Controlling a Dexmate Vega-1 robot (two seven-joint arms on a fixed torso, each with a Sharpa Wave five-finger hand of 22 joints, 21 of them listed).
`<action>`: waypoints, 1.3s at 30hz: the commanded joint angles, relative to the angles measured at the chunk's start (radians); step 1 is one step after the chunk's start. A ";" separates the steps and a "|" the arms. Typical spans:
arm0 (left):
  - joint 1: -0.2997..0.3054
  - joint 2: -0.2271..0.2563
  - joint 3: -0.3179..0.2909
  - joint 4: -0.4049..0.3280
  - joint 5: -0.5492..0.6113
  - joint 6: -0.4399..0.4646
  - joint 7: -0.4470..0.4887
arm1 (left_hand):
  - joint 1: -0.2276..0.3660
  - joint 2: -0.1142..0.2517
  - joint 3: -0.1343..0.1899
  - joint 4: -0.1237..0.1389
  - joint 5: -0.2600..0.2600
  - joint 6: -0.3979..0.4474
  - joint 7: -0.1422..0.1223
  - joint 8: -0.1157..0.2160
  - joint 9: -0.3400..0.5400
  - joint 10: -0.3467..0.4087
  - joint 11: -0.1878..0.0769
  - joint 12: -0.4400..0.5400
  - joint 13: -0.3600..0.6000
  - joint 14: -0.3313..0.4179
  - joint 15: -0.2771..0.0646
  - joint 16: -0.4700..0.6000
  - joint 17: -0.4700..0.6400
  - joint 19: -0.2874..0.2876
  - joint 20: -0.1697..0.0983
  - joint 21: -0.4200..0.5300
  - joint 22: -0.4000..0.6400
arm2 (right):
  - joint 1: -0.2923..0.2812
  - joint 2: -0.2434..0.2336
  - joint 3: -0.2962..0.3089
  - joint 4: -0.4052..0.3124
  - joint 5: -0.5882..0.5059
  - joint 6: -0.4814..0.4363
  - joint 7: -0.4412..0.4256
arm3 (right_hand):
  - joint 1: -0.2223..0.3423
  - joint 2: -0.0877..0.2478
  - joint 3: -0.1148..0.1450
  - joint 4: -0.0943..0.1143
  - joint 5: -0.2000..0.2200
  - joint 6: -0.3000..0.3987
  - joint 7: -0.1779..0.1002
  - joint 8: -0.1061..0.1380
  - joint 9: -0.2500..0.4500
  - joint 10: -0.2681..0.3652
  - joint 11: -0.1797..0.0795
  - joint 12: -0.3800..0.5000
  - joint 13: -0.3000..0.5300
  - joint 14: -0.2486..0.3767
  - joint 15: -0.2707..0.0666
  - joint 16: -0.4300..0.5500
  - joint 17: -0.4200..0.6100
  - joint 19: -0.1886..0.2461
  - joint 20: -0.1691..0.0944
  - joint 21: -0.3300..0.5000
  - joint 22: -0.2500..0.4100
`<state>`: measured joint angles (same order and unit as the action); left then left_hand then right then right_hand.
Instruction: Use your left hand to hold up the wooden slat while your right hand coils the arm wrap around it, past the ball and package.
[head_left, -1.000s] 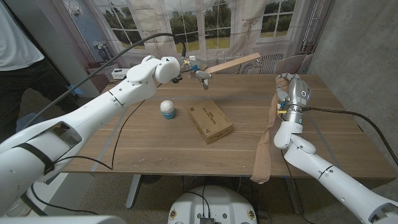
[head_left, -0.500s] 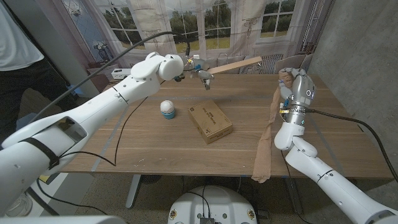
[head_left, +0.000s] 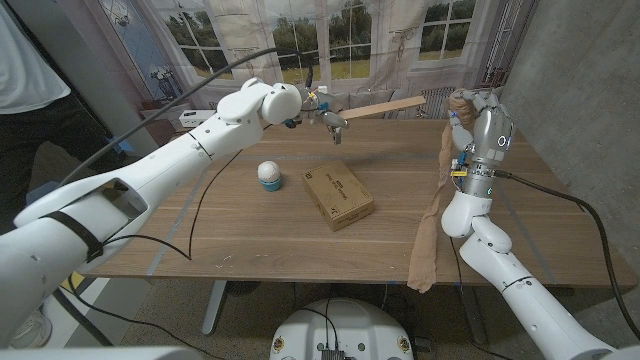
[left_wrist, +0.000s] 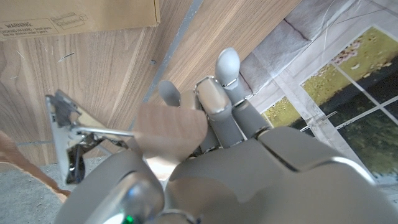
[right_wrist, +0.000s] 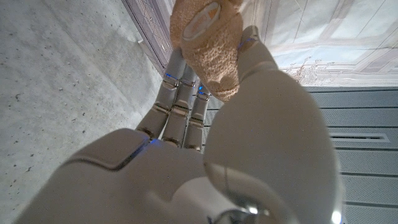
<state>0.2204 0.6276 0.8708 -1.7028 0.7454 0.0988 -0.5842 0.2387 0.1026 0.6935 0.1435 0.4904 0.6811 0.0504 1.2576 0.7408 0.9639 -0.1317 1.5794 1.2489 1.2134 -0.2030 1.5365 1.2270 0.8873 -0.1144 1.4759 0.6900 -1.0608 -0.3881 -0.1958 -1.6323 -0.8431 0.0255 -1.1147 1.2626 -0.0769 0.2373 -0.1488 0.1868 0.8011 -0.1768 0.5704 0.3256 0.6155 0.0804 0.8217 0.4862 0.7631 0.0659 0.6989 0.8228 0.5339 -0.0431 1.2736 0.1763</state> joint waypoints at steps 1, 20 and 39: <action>-0.024 -0.012 0.014 0.012 0.010 -0.023 -0.018 | -0.001 0.008 0.037 0.025 -0.005 -0.017 0.021 0.005 0.001 -0.003 -0.004 0.005 0.002 -0.005 -0.002 -0.001 0.001 -0.006 -0.024 0.004 -0.001 | 0.044 0.082 0.093 0.012 -0.129 0.127 -0.002 | 0.182 0.191 0.019 0.019 0.033 0.140 0.113 -0.001 0.002 0.192 -0.129 -0.002 0.004 0.271 -0.291 -0.004 0.005 -0.010 -0.122 0.004 0.002; -0.072 -0.041 0.044 0.065 0.009 -0.075 -0.059 | -0.002 0.005 0.039 0.024 -0.006 -0.017 0.022 0.012 -0.007 0.004 -0.003 0.006 0.002 -0.006 -0.002 -0.002 0.001 -0.011 -0.025 0.012 -0.009 | 0.198 0.143 0.130 0.122 -0.209 0.292 -0.002 | 0.180 0.190 0.018 0.019 0.035 0.142 0.112 -0.006 0.002 0.194 -0.132 -0.010 0.005 0.282 -0.292 -0.024 0.021 -0.014 -0.122 0.012 0.003; -0.110 -0.059 0.080 0.071 0.072 -0.122 -0.062 | 0.000 0.012 0.044 0.023 -0.007 -0.017 0.034 0.023 -0.009 0.015 0.007 0.007 0.002 0.004 -0.001 0.000 -0.001 -0.009 -0.021 0.027 -0.015 | 0.283 0.159 0.132 0.142 -0.254 0.329 -0.002 | 0.179 0.190 0.017 0.019 0.036 0.139 0.108 -0.010 0.007 0.196 -0.136 -0.015 0.009 0.288 -0.292 -0.045 0.036 -0.021 -0.124 0.019 0.002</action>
<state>0.1288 0.5750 0.9291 -1.6287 0.7676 -0.0018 -0.6482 0.2383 0.1019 0.7019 0.1353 0.4843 0.6750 0.0510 1.2690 0.7270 0.9718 -0.1236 1.5831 1.2489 1.2115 -0.2019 1.5365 1.2270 0.8747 -0.1128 1.4945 0.6697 -0.8217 -0.2329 -0.0610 -1.5002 -1.0822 0.3410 -1.1174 1.2625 -0.0768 0.2372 -0.1487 0.1983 0.8223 -0.1804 0.5583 0.3272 0.6223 0.0772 0.8051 0.4895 0.7791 0.0674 0.6569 0.8532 0.5239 -0.0442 1.2882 0.1766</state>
